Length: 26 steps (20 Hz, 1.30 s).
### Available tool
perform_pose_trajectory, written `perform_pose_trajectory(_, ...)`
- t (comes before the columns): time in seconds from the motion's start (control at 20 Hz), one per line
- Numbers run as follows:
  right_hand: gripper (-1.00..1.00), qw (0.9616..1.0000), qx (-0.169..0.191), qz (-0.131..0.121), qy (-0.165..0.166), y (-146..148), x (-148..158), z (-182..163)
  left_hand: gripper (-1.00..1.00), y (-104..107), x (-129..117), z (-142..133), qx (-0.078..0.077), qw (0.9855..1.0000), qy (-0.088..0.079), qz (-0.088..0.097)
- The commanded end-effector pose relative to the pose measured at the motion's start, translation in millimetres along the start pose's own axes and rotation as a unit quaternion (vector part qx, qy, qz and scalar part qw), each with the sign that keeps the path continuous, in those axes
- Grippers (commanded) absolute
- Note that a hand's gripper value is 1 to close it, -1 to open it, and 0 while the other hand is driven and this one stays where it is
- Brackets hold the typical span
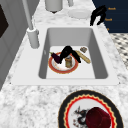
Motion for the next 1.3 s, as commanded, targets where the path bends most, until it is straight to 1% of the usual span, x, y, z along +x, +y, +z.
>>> perform_pose_trajectory(0.0, 0.00, 1.0000, 0.000, 0.000, 0.000, 0.0, 0.0, 0.0, -1.00, 0.8, 4.3, -0.4, 0.010, 0.9999, 0.006, -0.010)
perform_pose_trajectory(0.05, 0.00, 1.0000, 0.000, 0.000, 0.000, 0.0, 0.0, 0.0, -1.00, 2.0, 4.5, 1.4, 0.002, 1.0000, 0.005, -0.008)
perform_pose_trajectory(0.1, 0.00, 1.0000, 0.000, 0.000, 0.000, 0.0, 0.0, 0.0, -1.00, 0.6, 2.3, 0.2, 0.001, 1.0000, -0.001, 0.003)
perform_pose_trajectory(0.15, 0.00, 1.0000, 0.000, 0.000, 0.000, 0.0, 0.0, 0.0, -1.00, 1.2, 2.6, 0.4, -0.001, 1.0000, 0.000, 0.001)
perform_pose_trajectory(0.2, 0.00, 1.0000, 0.000, 0.000, 0.000, 0.0, 0.0, 0.0, -1.00, 0.5, 3.3, 0.7, 0.003, 1.0000, 0.003, 0.000)
perform_pose_trajectory(0.25, 0.00, 1.0000, 0.000, 0.000, 0.000, 0.0, 0.0, 0.0, -1.00, -3.2, 7.0, 0.3, 0.007, 0.9998, 0.009, -0.014)
perform_pose_trajectory(0.3, 0.00, 1.0000, 0.000, 0.000, 0.000, 0.0, 0.0, 0.0, -1.00, -5.5, 11.0, 0.7, 0.019, 0.9997, 0.014, -0.007)
perform_pose_trajectory(0.35, 0.00, 1.0000, 0.000, 0.000, 0.000, 0.0, 0.0, 0.0, -1.00, -6.4, 15.1, 7.1, 0.033, 0.9993, 0.017, -0.008)
perform_pose_trajectory(0.4, 0.00, 1.0000, 0.000, 0.000, 0.000, 0.0, 0.0, 0.0, -1.00, -6.2, 19.6, 13.6, 0.036, 0.9992, 0.014, -0.009)
perform_pose_trajectory(0.45, 0.00, 1.0000, 0.000, 0.000, 0.000, 0.0, 0.0, 0.0, -1.00, -7.0, 23.0, 14.3, 0.039, 0.9991, 0.013, -0.009)
perform_pose_trajectory(0.65, 0.00, 1.0000, 0.000, 0.000, 0.000, 0.0, 0.0, 0.0, -1.00, -7.2, 36.1, 20.4, 0.046, 0.9988, 0.014, -0.009)
perform_pose_trajectory(1.25, 0.00, 1.0000, 0.000, 0.000, 0.000, 0.0, 0.0, 0.0, -1.00, 3.4, 75.9, 35.6, 0.052, 0.9985, 0.016, -0.012)
